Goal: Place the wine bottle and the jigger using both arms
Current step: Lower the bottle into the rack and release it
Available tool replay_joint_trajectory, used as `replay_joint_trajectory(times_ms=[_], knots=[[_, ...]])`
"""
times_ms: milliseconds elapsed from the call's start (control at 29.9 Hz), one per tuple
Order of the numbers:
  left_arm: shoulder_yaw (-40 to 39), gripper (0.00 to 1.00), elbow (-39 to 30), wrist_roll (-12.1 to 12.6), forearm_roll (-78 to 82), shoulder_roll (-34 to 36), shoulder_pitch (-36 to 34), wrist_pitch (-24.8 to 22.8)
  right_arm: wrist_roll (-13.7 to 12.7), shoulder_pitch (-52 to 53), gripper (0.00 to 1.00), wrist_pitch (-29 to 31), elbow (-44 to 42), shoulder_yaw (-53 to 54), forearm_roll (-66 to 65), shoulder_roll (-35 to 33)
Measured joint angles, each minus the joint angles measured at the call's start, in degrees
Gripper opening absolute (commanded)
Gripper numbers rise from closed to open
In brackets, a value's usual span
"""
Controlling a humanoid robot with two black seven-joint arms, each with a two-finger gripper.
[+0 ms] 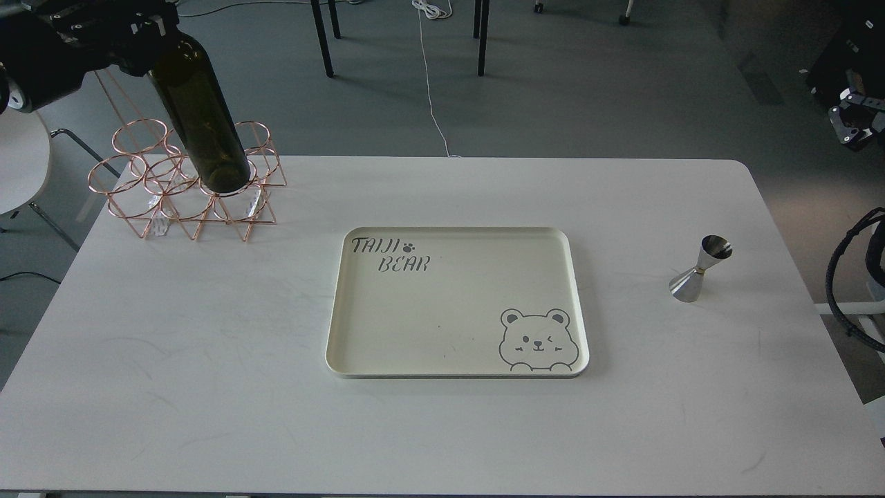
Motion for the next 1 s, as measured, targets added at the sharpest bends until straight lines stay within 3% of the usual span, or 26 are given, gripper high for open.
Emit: replay_joint_trajectory(times_ms=[668,1003], knots=[[2.7,0.15,1.6,0.0,-0.5,-1.4,0.4,0.9,0.0,-0.2,0.99,0.0,0.0,0.1,0.0,-0.1],[2.9,0.26,3.3,0.0,-0.6,-4.1,0.5,0.9,0.0,-0.4,0.99,0.0,-0.6,0.1,0.0,-0.1]])
